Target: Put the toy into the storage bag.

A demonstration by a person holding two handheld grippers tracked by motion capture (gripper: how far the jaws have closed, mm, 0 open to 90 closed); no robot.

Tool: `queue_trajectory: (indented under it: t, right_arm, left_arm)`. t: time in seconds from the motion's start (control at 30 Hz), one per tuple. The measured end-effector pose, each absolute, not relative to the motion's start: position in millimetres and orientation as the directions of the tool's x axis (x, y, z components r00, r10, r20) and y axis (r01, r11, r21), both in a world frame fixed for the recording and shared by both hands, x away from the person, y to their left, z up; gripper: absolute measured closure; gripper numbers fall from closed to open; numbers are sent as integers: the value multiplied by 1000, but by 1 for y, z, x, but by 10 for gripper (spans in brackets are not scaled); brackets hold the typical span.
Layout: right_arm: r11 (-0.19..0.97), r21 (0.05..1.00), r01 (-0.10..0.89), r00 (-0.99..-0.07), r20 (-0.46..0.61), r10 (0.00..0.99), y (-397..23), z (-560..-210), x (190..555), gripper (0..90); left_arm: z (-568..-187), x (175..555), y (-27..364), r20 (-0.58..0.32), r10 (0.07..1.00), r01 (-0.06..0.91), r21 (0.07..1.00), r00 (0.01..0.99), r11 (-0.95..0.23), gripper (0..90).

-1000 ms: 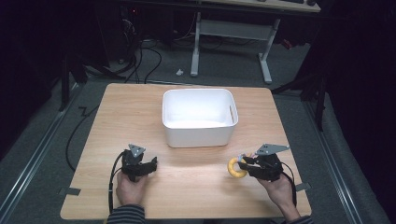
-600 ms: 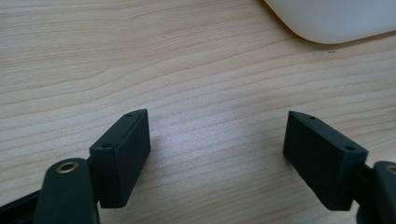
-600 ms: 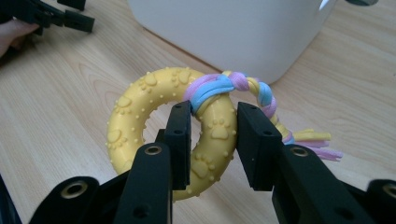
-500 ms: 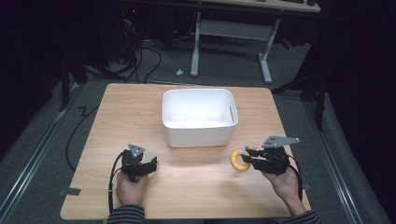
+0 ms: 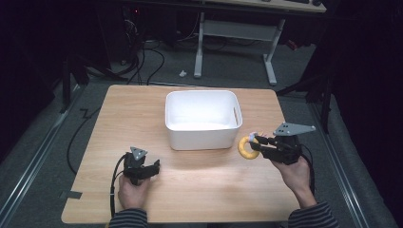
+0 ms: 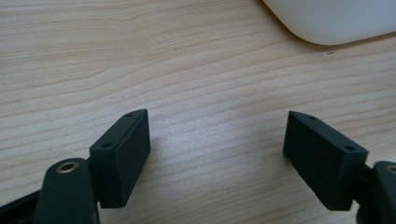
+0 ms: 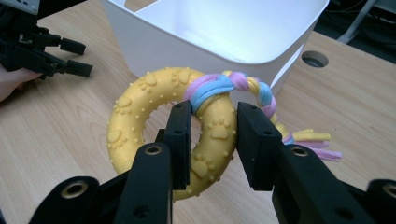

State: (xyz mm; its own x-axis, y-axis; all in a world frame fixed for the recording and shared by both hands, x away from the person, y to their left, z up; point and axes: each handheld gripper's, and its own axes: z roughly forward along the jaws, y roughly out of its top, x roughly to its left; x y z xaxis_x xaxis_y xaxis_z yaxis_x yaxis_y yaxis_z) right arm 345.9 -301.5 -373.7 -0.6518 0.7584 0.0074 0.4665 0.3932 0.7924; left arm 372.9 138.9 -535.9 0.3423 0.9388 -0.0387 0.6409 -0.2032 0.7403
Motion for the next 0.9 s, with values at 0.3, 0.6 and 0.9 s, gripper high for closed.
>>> queue_trajectory:
  t: [0.3,0.6,0.9]
  right_arm:
    - [413,794,446,-661,-19,750,-291,-356,363,675]
    - [436,791,429,-665,-50,745,-276,-338,385,675]
    - [461,783,419,-670,-76,739,-253,-327,409,675]
  left_arm:
    - [-536,373,139,-37,938,640,741,343,-205,236]
    - [-536,373,139,-38,938,640,740,344,-205,234]
    - [-536,373,139,-37,938,640,740,346,-207,232]
